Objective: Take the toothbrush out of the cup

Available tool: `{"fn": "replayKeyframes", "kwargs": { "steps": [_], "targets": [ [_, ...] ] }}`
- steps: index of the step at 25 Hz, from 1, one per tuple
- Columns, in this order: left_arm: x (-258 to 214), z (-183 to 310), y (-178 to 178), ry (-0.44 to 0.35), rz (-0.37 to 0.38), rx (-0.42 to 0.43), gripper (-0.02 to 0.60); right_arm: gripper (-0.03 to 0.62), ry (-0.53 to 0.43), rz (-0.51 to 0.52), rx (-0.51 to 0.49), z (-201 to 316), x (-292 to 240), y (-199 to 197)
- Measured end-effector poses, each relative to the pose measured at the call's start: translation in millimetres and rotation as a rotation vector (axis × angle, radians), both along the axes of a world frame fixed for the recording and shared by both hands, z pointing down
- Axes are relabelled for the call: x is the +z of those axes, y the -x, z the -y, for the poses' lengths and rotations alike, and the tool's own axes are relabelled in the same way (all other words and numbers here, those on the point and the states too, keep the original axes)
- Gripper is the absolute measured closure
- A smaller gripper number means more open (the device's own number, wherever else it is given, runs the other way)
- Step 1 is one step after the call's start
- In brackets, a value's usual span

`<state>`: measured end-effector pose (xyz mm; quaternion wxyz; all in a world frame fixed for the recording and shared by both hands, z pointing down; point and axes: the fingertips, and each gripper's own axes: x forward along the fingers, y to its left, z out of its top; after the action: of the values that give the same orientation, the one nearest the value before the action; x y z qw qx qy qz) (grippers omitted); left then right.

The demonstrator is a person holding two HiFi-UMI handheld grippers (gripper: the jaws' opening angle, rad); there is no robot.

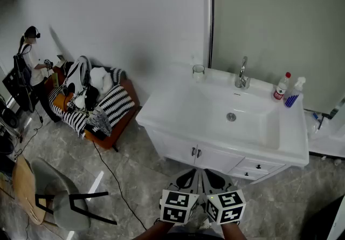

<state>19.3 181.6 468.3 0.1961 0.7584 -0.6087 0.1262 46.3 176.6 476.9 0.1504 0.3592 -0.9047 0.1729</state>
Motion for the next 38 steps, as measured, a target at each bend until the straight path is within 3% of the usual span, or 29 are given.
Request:
{"fn": "replayKeyframes", "kwargs": {
  "steps": [4,23,38],
  "targets": [
    [10,-6,7,0.026,-0.009,0.017,0.572,0.582,-0.003,0.006,0.011,-1,-3,7],
    [4,-18,68,-0.006,-0.042,0.059,0.572,0.582,-0.037,0.002,0.076,-11,-12,66],
    [4,21,82,-0.027,-0.020,0.046,0.572,0.582,-0.059,0.030,0.066,32,-10,82]
  ]
}}
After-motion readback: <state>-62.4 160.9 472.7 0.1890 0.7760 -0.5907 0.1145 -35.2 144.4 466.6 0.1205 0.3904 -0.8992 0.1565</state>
